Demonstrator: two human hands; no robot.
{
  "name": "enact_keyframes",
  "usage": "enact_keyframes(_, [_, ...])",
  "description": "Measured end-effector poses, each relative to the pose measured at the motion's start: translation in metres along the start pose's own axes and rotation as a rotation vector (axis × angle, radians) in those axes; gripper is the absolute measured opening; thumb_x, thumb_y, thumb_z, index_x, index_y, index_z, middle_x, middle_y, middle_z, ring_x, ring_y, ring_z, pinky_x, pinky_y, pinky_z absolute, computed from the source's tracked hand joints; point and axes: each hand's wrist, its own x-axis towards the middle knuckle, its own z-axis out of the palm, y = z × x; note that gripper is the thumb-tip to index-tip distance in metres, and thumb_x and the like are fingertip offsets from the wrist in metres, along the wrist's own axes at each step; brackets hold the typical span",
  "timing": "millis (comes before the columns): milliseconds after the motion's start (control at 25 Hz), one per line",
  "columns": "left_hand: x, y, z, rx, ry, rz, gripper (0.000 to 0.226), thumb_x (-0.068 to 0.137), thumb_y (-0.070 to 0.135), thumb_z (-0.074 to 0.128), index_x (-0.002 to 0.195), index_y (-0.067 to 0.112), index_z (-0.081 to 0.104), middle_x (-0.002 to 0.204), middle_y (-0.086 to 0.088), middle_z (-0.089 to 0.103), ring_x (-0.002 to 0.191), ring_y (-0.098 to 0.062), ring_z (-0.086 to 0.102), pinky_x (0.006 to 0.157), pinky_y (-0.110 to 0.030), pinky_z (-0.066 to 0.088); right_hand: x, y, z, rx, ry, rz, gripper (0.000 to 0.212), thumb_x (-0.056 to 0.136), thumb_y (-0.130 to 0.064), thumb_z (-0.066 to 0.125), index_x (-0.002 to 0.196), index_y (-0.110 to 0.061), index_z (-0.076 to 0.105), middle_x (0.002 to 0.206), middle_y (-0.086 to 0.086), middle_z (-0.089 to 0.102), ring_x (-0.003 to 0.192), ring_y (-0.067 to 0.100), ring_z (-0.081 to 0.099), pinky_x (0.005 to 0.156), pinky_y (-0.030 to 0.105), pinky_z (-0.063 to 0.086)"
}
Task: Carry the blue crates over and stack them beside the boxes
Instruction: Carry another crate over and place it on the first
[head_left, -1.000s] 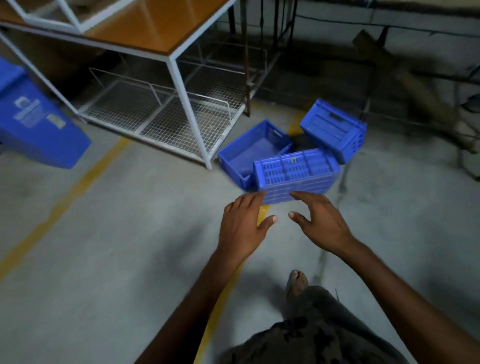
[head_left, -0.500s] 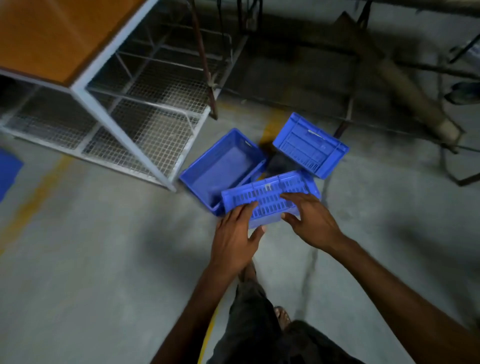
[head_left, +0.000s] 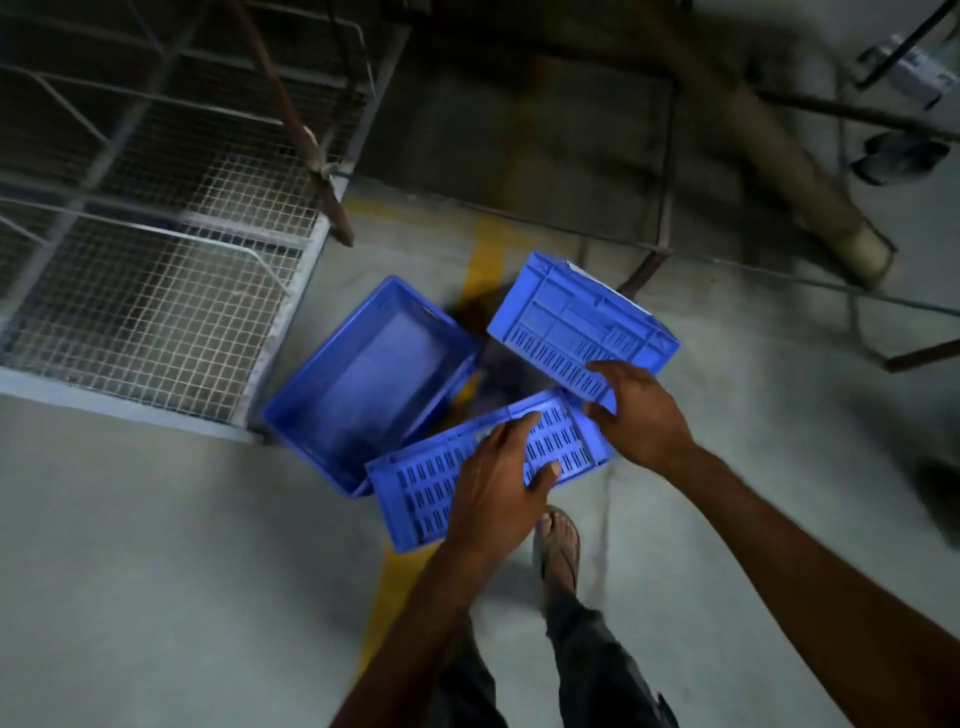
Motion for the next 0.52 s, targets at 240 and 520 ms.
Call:
enact_keyframes(240, [0.133,-0.013,0.080,-0.188,0.019,-0.113,0.066,0.090,0.035,0.065,0.150,0.021,0.040,0.149,0.000,0.050,0.137,-0.021,0.045,0.108,-0.035,0.039,0.166,0.093,0.046,-0.253,-0.024,0.118,0.086,0.085,-0.033,0.071,0.155,-0.013,0.025,0.159,0.012,0.027,0.144,0.035,0.029,0.112,0.052,0.031])
enact_keyframes(520, [0.205,-0.010,0.125,-0.161,-0.036,-0.086,0.069,0.094,0.026,0.065,0.154,0.017,0.033,0.153,-0.007,0.044,0.141,-0.024,0.040,0.111,-0.039,0.039,0.220,0.127,0.053,-0.107,-0.056,0.166,0.055,0.079,-0.021,0.072,0.130,-0.017,0.050,0.119,0.017,0.066,0.112,0.038,0.063,0.090,0.042,0.051])
